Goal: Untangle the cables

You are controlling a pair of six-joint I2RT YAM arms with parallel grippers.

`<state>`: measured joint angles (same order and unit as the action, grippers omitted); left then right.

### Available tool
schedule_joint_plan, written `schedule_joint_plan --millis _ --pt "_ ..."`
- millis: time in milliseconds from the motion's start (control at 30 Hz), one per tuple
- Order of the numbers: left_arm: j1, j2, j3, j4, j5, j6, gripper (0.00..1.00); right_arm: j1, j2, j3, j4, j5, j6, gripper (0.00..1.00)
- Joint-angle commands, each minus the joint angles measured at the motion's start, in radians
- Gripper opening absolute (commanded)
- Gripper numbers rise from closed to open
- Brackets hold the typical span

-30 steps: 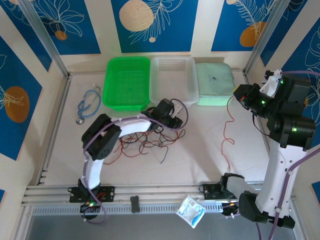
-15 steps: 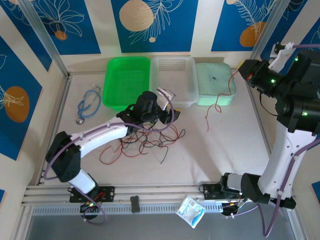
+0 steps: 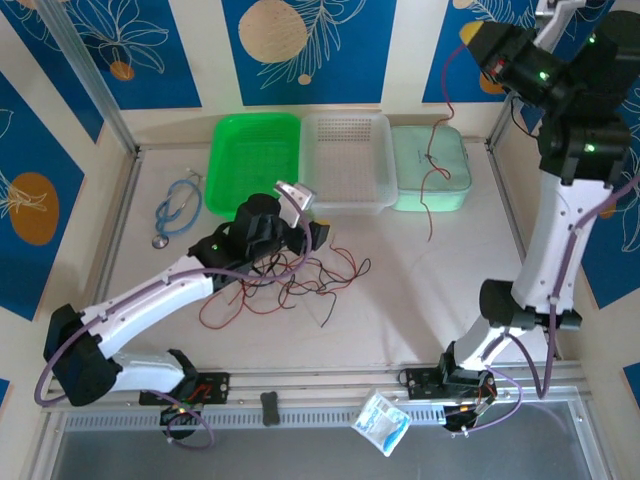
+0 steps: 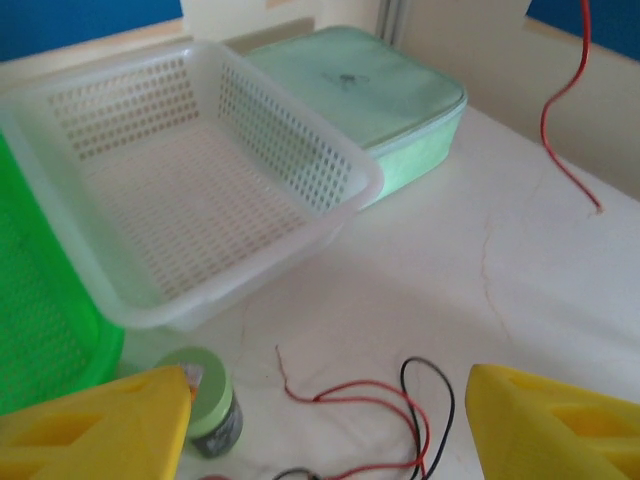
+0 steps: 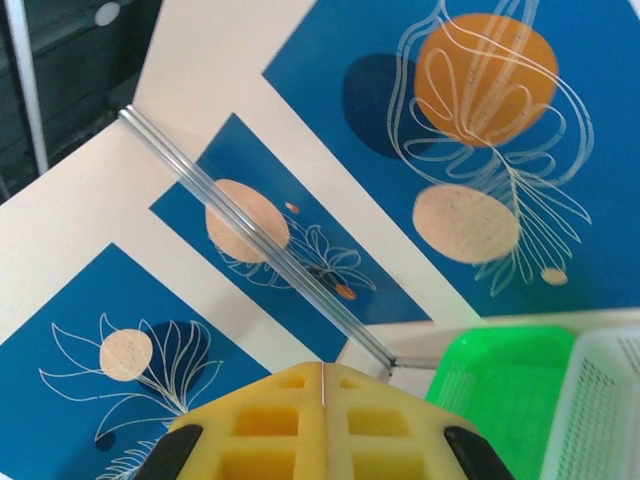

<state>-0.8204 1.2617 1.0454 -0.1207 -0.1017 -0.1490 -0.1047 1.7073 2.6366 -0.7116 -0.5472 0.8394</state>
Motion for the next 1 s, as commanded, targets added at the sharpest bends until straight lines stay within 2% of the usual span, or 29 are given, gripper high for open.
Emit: schedule_joint_plan --millis 0,167,533,767,967 --pt "-0.008 -0.040 -0.052 -0.047 -0.029 -0.063 0.73 0.018 0.077 0.115 0.121 0.006 0.041 0.00" --pt "-0.013 -0.101 -0.119 -0.060 -0.042 -0.125 0.72 0.049 0.161 0.131 0.296 0.070 0.096 0.00" --pt "-0.021 -0.188 -0.192 -0.088 -0.085 -0.178 0.72 0.227 0.351 0.139 0.508 0.199 0.059 0.00" --pt "-0.025 -0.242 -0.233 -0.099 -0.096 -0.194 0.72 0.275 0.532 0.167 0.506 0.246 -0.004 0.00" --pt "-0.027 -0.258 -0.244 -0.110 -0.095 -0.206 0.71 0.300 0.621 0.107 0.358 0.284 -0.098 0.00"
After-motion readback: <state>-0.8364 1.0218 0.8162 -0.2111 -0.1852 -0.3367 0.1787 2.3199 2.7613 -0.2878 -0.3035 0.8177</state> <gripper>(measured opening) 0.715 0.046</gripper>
